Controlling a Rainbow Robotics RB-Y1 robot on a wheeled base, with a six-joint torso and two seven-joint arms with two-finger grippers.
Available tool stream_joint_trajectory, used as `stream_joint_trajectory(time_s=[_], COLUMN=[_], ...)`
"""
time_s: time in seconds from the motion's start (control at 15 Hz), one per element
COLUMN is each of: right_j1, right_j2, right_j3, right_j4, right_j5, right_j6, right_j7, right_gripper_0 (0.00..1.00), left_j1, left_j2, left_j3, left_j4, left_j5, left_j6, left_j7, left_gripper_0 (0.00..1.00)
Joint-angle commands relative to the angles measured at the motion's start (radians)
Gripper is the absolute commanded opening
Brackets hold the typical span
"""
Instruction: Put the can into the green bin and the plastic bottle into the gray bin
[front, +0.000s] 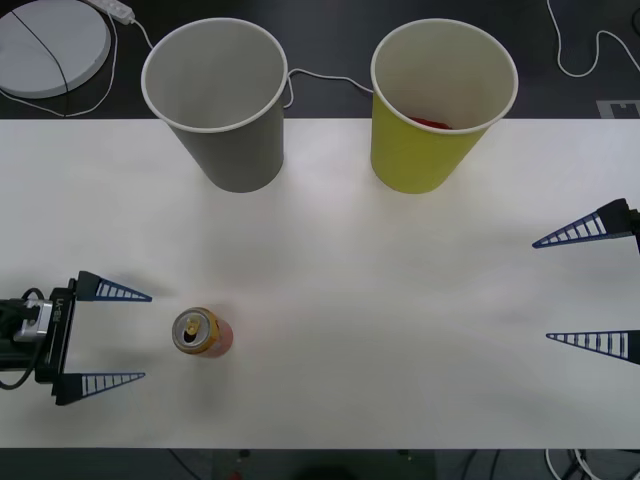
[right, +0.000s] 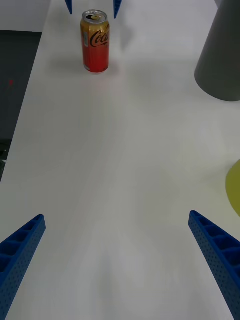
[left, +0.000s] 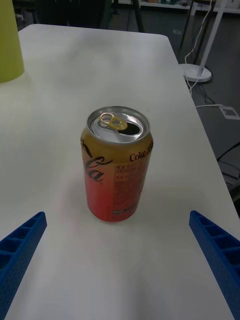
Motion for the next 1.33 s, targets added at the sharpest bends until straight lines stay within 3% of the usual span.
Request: stream_joint_trajectory(time_s=[0.07,0.93,1.33], right_j1=[0.000,0.000,0.000], right_j2=[0.000,0.000,0.000], right_j3=[0.000,0.000,0.000], right_j4=[0.000,0.000,0.000], right_j5=[0.000,0.000,0.000], right_j6=[0.000,0.000,0.000], right_j7=[0.000,0.000,0.000], right_gripper_0=[1.00,1.00,1.00], left_j1=[0.000,-0.003,-0.034], left_j2=[-0.028,-0.186,-0.221], left_j3=[0.000,0.000,0.000], left_j4=[0.000,-0.001,-0.001], left_j5=[-0.002,-0.022,-0.044], left_j6=[0.002,0.080,0.094], left_j7=[0.001,0.003,0.009], left_gripper_0=[1.00,1.00,1.00])
